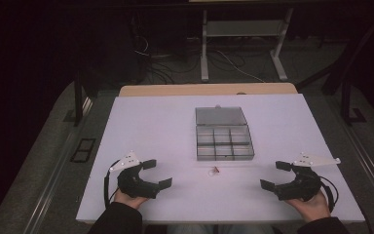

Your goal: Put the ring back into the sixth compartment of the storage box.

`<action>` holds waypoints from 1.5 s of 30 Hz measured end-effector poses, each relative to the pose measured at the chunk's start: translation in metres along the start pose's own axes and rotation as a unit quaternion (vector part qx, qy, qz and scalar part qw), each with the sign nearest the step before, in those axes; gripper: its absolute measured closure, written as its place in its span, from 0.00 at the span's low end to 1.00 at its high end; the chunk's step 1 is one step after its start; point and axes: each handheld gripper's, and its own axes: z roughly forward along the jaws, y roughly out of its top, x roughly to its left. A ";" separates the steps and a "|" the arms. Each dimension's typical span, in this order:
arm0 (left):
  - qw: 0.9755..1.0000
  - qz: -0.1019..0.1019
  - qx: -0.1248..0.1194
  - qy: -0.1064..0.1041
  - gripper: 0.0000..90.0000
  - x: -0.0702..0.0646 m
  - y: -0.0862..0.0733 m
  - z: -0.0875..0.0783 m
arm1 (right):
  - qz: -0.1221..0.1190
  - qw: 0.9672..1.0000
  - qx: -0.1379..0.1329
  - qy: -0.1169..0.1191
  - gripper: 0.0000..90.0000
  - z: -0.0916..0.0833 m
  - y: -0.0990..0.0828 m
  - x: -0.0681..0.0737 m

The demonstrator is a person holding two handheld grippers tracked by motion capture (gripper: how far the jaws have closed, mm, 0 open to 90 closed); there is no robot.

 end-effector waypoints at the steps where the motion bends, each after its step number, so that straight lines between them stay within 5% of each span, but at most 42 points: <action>1: 1.000 0.000 0.000 0.000 0.00 0.000 0.000 0.000 | -0.002 1.000 0.001 0.000 0.01 0.000 0.000 0.000; 25: 1.000 0.005 0.009 -0.002 0.00 -0.001 0.001 0.001 | -0.006 1.000 0.012 0.008 0.01 0.000 -0.001 0.000; 45: 0.998 0.035 0.054 -0.019 0.00 -0.009 0.018 0.011 | -0.009 1.000 0.020 0.011 0.01 0.002 -0.001 -0.002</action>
